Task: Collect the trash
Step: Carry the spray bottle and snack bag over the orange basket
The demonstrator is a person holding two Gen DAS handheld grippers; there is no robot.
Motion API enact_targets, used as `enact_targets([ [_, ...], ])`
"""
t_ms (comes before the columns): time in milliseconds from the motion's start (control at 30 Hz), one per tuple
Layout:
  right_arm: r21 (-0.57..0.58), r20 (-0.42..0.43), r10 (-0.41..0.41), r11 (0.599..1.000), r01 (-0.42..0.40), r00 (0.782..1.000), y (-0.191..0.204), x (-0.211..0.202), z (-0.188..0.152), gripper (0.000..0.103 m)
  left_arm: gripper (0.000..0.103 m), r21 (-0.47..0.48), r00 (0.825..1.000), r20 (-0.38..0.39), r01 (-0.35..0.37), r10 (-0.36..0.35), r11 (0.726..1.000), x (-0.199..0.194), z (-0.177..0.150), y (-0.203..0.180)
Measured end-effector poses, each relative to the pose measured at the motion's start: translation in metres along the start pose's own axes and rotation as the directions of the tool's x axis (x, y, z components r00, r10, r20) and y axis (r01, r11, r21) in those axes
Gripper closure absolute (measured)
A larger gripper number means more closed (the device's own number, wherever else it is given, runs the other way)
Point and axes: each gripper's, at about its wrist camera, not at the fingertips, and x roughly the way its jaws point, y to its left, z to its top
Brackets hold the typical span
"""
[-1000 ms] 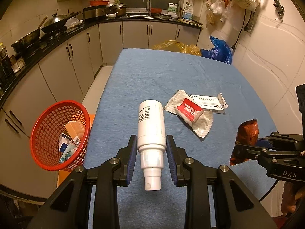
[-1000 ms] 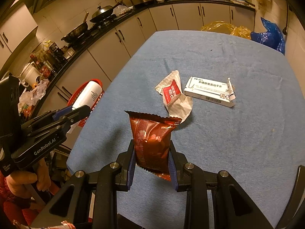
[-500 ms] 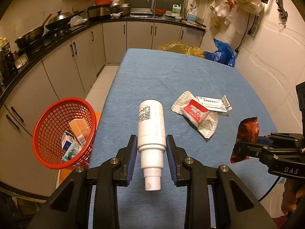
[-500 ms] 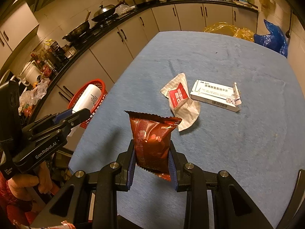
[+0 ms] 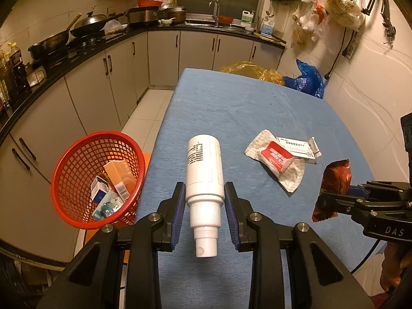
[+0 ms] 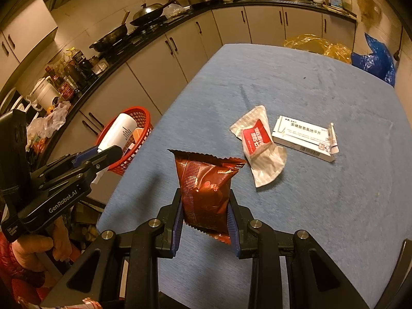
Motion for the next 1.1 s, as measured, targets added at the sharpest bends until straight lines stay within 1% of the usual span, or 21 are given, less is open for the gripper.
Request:
enact_targets([
  [667, -0.056, -0.028, -0.001, 0.998, 0.0, 1.0, 0.029, 0.011, 0.011, 0.071, 0.074, -0.072, 0.999, 0.03, -0.017, 0.019, 0.997, -0.008, -0.001, 0.036],
  [867, -0.081, -0.043, 0.006, 0.997, -0.009, 0.999, 0.046, 0.016, 0.017, 0.071, 0.074, -0.109, 0.999, 0.037, -0.028, 0.032, 0.994, -0.012, -0.004, 0.054],
  [1100, -0.106, -0.071, 0.026, 0.994, -0.034, 0.997, 0.07, 0.031, 0.027, 0.071, 0.074, -0.18, 0.997, 0.037, -0.06, 0.068, 0.982, -0.018, -0.009, 0.092],
])
